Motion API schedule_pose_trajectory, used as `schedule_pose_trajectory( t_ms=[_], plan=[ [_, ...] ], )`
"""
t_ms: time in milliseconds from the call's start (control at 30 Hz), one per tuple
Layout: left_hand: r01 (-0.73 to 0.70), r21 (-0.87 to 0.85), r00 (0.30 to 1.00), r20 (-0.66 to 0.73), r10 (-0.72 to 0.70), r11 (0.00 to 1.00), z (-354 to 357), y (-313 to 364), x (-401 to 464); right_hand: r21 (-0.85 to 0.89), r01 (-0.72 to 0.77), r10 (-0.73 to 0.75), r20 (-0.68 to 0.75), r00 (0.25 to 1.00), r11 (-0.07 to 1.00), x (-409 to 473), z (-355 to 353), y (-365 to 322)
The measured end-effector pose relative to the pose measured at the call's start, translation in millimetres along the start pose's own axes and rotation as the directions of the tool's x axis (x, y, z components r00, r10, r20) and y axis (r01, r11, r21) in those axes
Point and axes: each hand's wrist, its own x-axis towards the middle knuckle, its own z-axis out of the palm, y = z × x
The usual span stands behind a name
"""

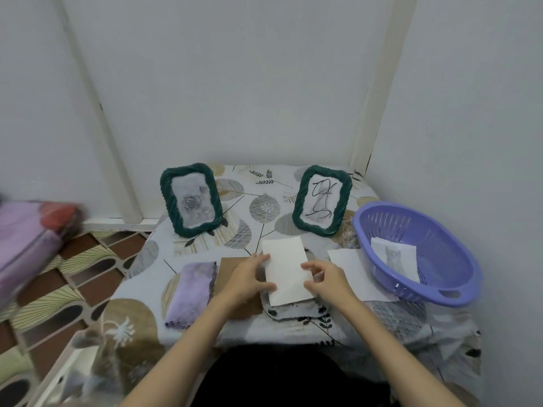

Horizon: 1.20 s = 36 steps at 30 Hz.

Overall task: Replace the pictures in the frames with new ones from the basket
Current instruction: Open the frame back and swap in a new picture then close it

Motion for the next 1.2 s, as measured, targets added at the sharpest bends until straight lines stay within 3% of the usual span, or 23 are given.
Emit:
schedule_pose_trajectory(
  t_ms=[100,267,567,800,1100,1200],
  plan=[
    [-0.012,0.159,0.996,0.091,-0.003,0.987,4.2,-6.5,0.4,-0.101,0.019,-0.017,0.021,1.000,0.995,-0.8,1.5,6.9],
    [-0.102,0.267,0.990,0.122,0.071,0.958,4.1,-4.6,-2.8,-0.223,0.079,-0.062,0.082,0.995,0.972,1.9,2.5,15.7],
    [-0.076,0.230,0.983,0.182,0.034,0.970,4.5,-13.9,-3.0,-0.417,0.108,-0.035,0.179,0.983,0.902,-0.8,0.9,21.1],
    [-0.069,0.262,0.976,0.216,0.011,0.963,6.0,-13.7,-4.9,-0.386,0.084,-0.021,0.163,0.986,0.919,-0.8,1.9,15.4],
    [-0.073,0.258,0.974,0.226,0.013,0.963,6.2,-15.4,-4.5,-0.467,0.112,-0.016,0.205,0.979,0.877,0.4,6.7,17.0],
    [-0.058,0.280,0.993,0.112,0.027,0.958,6.7,-17.7,-6.4,-0.463,0.115,-0.017,0.210,0.977,0.879,0.6,5.7,16.3]
  ],
)
